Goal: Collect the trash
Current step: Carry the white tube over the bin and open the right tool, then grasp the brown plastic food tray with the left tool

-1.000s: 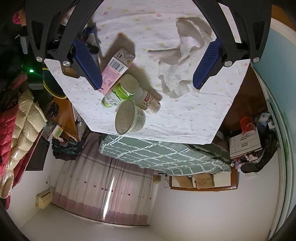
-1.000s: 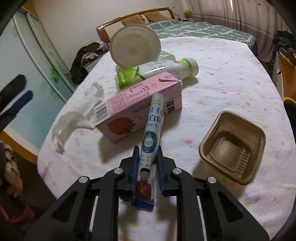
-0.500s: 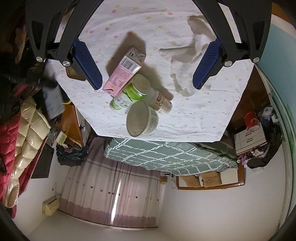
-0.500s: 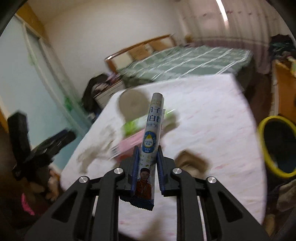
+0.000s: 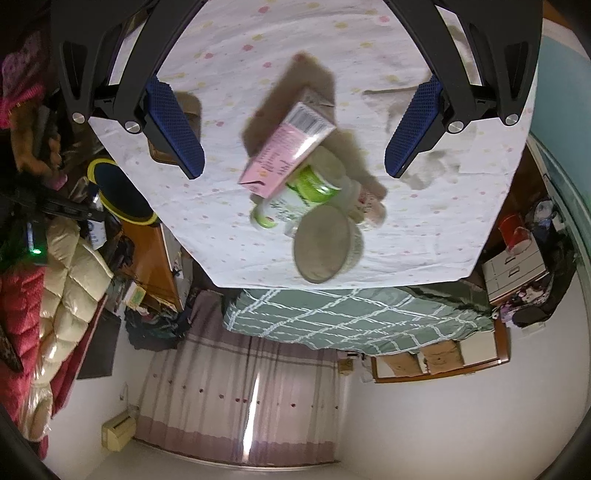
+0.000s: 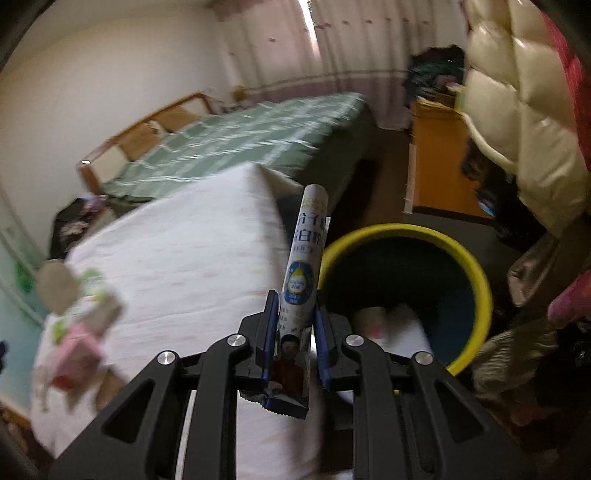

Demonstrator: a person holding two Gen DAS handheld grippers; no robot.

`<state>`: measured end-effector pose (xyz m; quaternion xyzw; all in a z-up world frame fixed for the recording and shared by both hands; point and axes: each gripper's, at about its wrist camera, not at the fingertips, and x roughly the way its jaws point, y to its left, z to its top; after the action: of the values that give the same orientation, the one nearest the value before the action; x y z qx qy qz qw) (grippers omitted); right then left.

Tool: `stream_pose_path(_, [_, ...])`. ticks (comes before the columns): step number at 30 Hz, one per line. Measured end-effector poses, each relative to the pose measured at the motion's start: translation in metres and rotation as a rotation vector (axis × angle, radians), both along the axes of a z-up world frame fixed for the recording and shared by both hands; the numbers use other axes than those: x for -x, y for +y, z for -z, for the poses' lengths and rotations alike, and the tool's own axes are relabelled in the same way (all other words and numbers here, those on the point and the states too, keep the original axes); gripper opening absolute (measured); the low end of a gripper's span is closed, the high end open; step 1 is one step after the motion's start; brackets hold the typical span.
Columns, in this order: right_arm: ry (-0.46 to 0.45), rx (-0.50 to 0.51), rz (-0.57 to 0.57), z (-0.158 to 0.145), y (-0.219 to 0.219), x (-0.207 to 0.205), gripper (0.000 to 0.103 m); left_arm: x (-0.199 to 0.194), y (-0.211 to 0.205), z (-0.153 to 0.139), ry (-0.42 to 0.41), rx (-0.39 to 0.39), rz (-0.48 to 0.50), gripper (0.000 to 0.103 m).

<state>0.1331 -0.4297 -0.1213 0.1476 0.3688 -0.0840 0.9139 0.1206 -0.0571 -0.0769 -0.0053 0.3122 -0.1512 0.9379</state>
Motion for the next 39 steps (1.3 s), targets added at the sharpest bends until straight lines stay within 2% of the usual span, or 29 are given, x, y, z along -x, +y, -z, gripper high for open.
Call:
stream_pose_path(10, [0.143, 0.023, 0.1, 0.07, -0.061, -0.035, 0.019, -0.008, -0.054, 0.003, 0.026, -0.043, 0.093, 0.097])
stream_pose_path(15, [0.168, 0.017, 0.103, 0.086, -0.076, -0.042, 0.019, -0.011, -0.081, 0.007, 0.047, -0.058, 0.14, 0.097])
stream_pose_path(16, [0.173, 0.014, 0.102, 0.087, -0.076, -0.042, 0.023, -0.011, -0.086, 0.008, 0.05, -0.061, 0.148, 0.097])
stream_pose_path(17, [0.171, 0.011, 0.103, 0.088, -0.077, -0.043, 0.032, -0.011, -0.088, 0.01, 0.052, -0.062, 0.155, 0.097])
stream_pose_path(19, [0.162, 0.022, 0.106, 0.087, -0.078, -0.043, 0.044, -0.011, -0.097, 0.012, 0.058, -0.068, 0.171, 0.097])
stream_pose_path(20, [0.157, 0.029, 0.107, 0.085, -0.078, -0.043, 0.045, -0.011, -0.101, 0.013, 0.061, -0.071, 0.18, 0.097])
stream_pose_path(32, [0.116, -0.003, 0.099, 0.075, -0.077, -0.028, 0.052, -0.02, -0.128, 0.03, 0.118, -0.076, 0.226, 0.097])
stream_pose_path(39, [0.099, -0.034, 0.09, 0.073, -0.076, -0.018, 0.053, -0.031, -0.151, 0.056, 0.191, -0.079, 0.254, 0.097])
